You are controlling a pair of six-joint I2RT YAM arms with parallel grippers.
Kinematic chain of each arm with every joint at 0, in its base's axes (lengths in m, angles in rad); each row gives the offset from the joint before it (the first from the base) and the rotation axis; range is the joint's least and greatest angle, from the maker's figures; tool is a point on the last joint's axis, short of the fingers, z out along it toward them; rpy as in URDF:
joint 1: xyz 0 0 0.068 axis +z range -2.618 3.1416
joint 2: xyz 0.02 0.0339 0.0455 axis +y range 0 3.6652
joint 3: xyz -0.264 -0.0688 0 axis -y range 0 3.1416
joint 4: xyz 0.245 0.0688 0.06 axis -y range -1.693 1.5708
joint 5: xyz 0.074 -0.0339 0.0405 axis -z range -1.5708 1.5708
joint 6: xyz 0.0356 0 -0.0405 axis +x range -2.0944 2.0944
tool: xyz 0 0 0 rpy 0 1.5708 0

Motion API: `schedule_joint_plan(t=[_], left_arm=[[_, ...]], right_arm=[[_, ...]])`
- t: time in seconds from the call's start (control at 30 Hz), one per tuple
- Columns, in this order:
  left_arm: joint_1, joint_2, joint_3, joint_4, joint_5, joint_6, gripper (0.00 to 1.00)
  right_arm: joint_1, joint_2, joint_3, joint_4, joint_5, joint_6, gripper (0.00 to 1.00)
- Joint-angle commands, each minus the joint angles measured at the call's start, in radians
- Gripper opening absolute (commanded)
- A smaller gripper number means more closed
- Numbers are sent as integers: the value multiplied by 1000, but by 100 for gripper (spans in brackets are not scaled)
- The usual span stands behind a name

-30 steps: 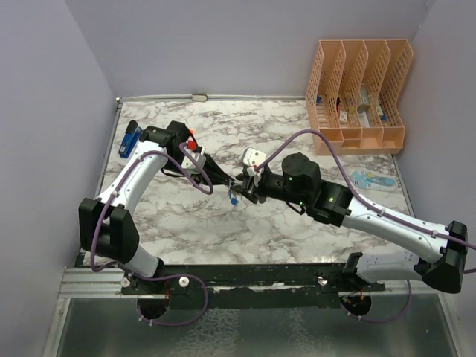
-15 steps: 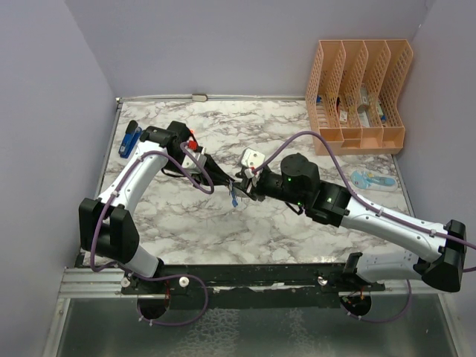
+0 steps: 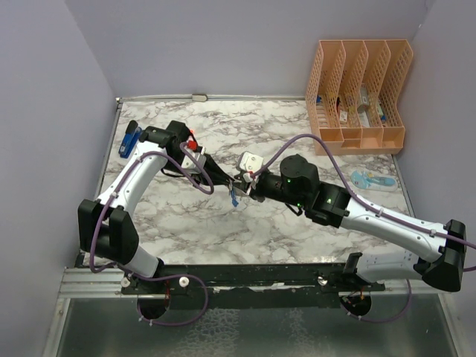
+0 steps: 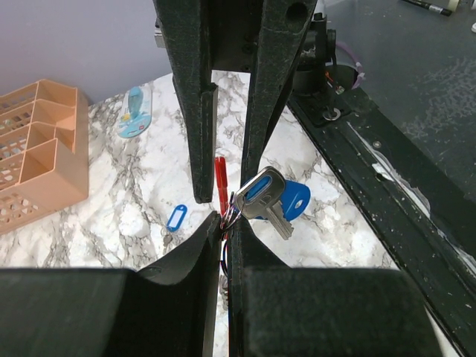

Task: Put the keys on the keyring

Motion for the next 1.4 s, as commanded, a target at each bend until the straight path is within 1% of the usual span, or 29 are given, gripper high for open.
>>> schedule_joint_plan(t=[0.0,0.4,0.6,0.67,0.87,1.1,1.13,1.17,1.23,1.27,1.37], left_arm=[[-7,-47,6,-14,157,-12,0],[-11,-71,-8,-14,156,-19,0],[-29,-63,-9,-14,156,-22,0],[-31,-58,-36,-14,157,-16,0],[-35,-38,-37,-14,156,-12,0],[-46,-27,-26,-14,157,-17,0],[-49,-28,-27,-14,157,-17,0],[-50,-29,-28,-14,157,-18,0],[-51,-31,-30,-16,157,-21,0],[-51,-32,-31,-16,157,-21,0],[-50,-37,-34,-16,154,-20,0]], right_arm=[[3,-15,-18,13,29,-22,17],[3,-38,-44,25,54,-41,18],[3,-26,-29,52,51,-54,22],[3,-26,-21,53,45,-53,23],[3,-25,8,41,26,-52,27],[3,-7,15,48,7,-49,27],[3,-2,15,49,3,-53,25],[3,4,18,49,3,-54,21],[3,14,24,41,1,-58,9],[3,18,25,41,0,-60,4],[3,16,25,40,0,-56,1]])
